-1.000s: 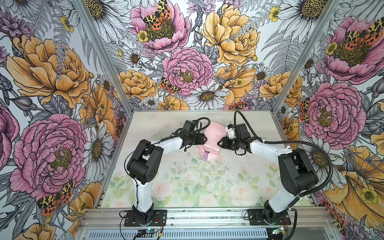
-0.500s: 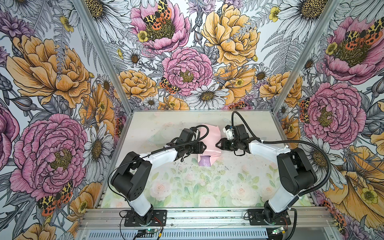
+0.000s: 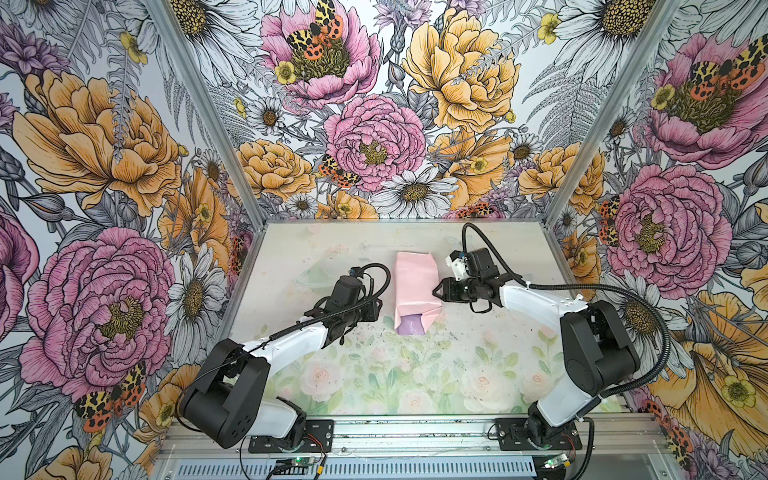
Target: Wrap the gift box in paper
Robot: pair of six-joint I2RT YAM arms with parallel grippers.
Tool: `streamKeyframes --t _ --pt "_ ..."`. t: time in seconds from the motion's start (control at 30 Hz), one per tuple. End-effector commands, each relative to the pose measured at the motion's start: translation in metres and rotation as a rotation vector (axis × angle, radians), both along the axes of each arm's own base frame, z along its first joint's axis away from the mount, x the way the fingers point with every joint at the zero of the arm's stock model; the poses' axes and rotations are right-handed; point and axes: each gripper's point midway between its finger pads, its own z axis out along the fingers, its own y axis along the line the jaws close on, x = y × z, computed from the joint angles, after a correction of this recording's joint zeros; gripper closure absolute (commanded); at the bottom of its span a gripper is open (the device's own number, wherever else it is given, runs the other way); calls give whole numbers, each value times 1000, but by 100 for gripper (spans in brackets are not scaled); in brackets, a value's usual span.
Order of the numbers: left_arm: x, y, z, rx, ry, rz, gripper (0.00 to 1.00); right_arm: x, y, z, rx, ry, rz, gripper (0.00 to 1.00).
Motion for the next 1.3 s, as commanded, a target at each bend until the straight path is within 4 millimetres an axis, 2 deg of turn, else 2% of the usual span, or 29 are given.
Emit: streamKeyframes --t 0.0,0.1,0.23,0.53,0.83,0.97,1.27 --pt "-3 -9 -12 -6 4 -36 72 3 0 15 -14 -48 9 56" --pt "-8 -23 -24 -9 21 -85 75 2 2 8 -15 -31 15 58" --pt "-13 -43 -31 -32 20 -128 78 0 2 2 -23 -15 15 60" --pt "-16 -75 -35 -75 13 -187 81 -3 1 -2 -33 -10 14 63" --pt "-8 -104 -31 -113 -10 -236 80 -5 3 -4 -38 -7 21 64" --pt "0 -112 -28 -127 -35 -240 80 -6 4 -5 -40 -5 23 65" --pt "15 -116 -38 -117 -64 -222 78 -10 5 1 -41 -24 26 62"
